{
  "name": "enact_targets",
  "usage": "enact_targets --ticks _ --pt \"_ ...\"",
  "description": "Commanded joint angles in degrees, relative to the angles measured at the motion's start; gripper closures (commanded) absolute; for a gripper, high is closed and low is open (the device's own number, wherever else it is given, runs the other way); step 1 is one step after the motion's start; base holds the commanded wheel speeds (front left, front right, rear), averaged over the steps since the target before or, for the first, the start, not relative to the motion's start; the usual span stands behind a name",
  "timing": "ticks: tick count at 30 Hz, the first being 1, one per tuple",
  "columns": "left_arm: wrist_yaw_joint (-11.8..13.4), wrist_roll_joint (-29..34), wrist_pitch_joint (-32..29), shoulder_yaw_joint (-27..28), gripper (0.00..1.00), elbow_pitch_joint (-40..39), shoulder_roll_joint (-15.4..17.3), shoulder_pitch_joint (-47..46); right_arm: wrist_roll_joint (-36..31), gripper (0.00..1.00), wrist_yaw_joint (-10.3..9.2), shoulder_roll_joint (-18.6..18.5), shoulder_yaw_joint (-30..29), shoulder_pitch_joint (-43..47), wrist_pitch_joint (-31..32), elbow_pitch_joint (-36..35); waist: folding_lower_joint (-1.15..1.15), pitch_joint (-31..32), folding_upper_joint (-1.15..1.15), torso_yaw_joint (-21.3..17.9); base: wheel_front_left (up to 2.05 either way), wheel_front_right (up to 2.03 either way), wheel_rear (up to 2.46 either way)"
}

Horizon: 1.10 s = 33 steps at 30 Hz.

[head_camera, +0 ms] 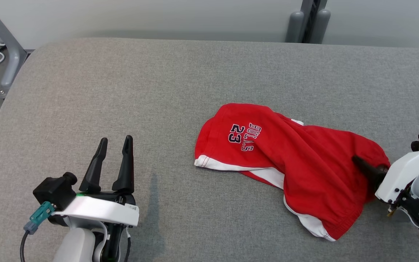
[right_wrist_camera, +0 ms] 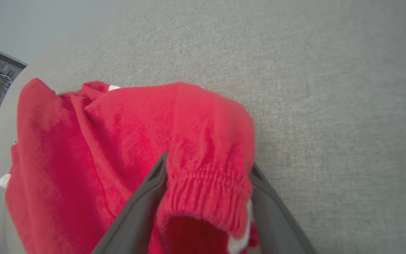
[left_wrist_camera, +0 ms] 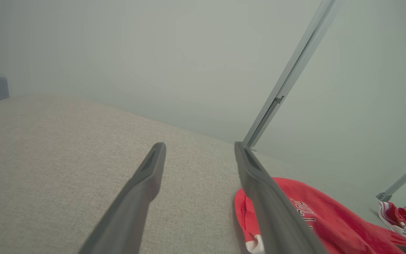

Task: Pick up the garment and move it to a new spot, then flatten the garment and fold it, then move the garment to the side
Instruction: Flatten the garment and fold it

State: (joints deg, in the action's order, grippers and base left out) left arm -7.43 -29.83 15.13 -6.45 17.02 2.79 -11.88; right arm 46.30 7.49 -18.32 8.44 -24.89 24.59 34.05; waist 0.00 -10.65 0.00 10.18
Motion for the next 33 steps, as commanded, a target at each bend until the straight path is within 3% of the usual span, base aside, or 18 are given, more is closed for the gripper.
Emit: enact_targets --ticks 1,7,14,19,23,28,29,30,31,33 --pt "-0.1 -0.1 0.0 0.2 0.0 -0.1 0.3 0.0 0.1 1.0 0.0 -1.7 1.0 0.0 -1.1 -1.8 0.0 0.1 0.0 -0.1 0.0 0.0 0.0" --pt "-0.1 -0.5 0.0 -0.1 0.0 -0.1 0.3 0.0 -1.7 1.0 0.0 -4.7 4.7 -2.1 -7.0 -5.7 0.0 0.5 0.0 -0.4 0.0 0.0 0.0" --pt "-0.1 -1.0 0.0 -1.1 0.0 0.4 0.3 0.0 -9.9 1.0 0.0 -12.0 15.2 -8.6 -17.7 -11.1 0.0 1.8 0.0 -0.1 0.0 0.0 0.0" --pt "-0.1 -1.3 0.0 -1.5 0.0 0.6 0.3 0.9 -14.7 1.0 -0.01 -15.1 19.0 -14.2 -25.6 -11.7 0.0 3.1 0.0 0.8 0.0 0.0 0.0" --pt "-0.1 -1.4 0.0 -1.3 0.0 0.5 0.2 1.8 -16.3 1.0 -0.02 -15.8 18.0 -16.6 -30.2 -8.6 0.0 3.7 0.0 1.5 0.0 0.0 0.0" --pt "-0.1 -1.5 0.0 -1.1 0.0 0.3 0.3 1.6 -16.6 1.0 -0.01 -13.2 17.4 -16.1 -26.7 2.1 0.0 2.8 0.0 2.0 0.0 0.0 0.0" --pt "-0.1 -1.5 0.0 -1.2 0.0 0.2 0.2 1.4 -16.0 0.8 -0.01 -12.5 17.8 -16.2 -25.6 4.1 0.0 2.5 0.0 2.1 0.0 0.0 0.0" --pt "-0.1 -1.6 0.0 -1.2 0.0 0.2 0.2 1.1 -14.9 0.17 -0.02 -11.9 17.4 -16.4 -24.1 6.7 0.0 2.1 0.0 2.2 0.0 0.0 0.0" --pt "-0.1 -1.6 0.0 -1.3 0.0 0.2 0.3 0.9 -15.0 0.0 -0.02 -11.5 18.2 -16.6 -22.2 8.7 0.0 1.9 0.0 2.3 0.0 0.0 0.0" --pt "-0.1 -1.6 0.0 -1.5 0.0 0.3 0.2 0.5 -14.9 0.0 -0.02 -11.0 20.0 -17.5 -20.0 11.4 0.0 1.4 0.0 2.4 0.0 0.0 0.0"
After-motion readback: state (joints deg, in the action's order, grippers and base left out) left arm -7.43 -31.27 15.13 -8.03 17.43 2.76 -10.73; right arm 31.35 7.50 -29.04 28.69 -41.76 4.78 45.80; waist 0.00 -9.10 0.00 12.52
